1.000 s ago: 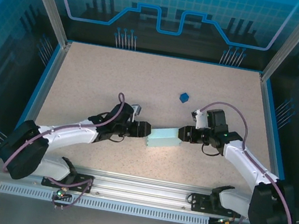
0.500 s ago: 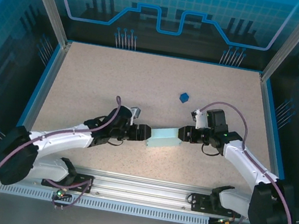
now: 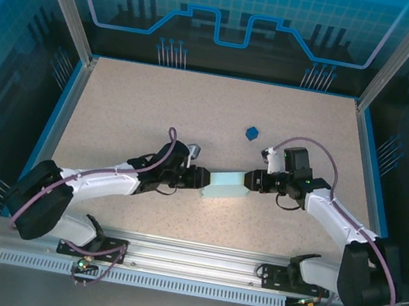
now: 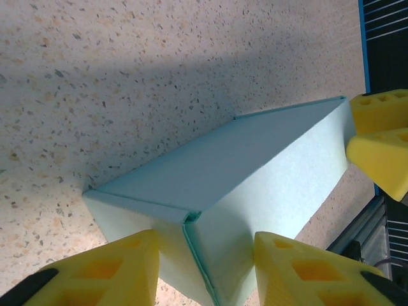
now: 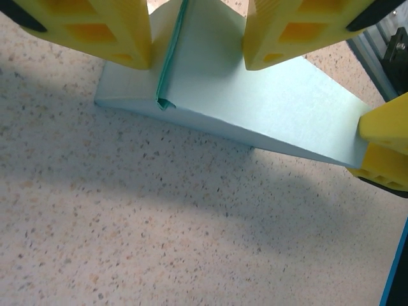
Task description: Fold the paper box
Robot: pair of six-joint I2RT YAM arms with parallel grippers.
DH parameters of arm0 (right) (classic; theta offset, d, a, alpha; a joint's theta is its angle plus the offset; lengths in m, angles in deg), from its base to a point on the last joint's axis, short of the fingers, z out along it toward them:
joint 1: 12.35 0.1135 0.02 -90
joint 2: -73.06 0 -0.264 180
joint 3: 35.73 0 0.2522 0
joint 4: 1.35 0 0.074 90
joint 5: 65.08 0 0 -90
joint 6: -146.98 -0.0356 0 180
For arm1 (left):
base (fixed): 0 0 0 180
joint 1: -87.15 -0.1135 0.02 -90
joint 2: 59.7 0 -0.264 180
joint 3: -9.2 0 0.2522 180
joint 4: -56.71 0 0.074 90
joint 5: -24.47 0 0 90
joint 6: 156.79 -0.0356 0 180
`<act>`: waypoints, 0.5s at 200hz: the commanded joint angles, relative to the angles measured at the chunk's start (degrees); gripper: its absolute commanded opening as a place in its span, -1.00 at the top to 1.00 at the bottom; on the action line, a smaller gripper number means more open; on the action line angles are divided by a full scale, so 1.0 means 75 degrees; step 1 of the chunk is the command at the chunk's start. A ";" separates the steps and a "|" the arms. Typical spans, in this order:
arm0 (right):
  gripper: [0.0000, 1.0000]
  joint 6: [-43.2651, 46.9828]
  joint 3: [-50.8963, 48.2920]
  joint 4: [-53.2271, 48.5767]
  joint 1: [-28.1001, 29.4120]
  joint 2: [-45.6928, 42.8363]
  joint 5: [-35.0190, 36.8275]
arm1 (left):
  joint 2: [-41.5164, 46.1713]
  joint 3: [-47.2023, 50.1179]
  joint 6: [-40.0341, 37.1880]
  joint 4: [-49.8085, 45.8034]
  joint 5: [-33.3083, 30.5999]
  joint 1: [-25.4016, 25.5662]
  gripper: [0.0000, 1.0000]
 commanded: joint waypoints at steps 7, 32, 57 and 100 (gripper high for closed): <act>0.21 0.0079 0.0330 0.0549 0.0135 0.0236 -0.0966 | -0.0316 -0.0729 -0.0489 0.0399 0.0309 -0.0214 0.21; 0.26 0.0117 0.0740 0.1106 0.0141 0.0303 -0.0823 | -0.0562 -0.1549 -0.1176 0.0151 0.0290 -0.0502 0.22; 0.27 0.0306 0.1238 0.1699 0.0145 0.0762 -0.0654 | -0.1027 -0.2358 -0.1804 -0.0086 0.0275 -0.0955 0.22; 0.27 0.0854 0.2567 0.1956 0.0213 0.2552 -0.0604 | -0.2114 -0.3325 -0.2773 -0.0205 -0.0090 -0.1488 0.22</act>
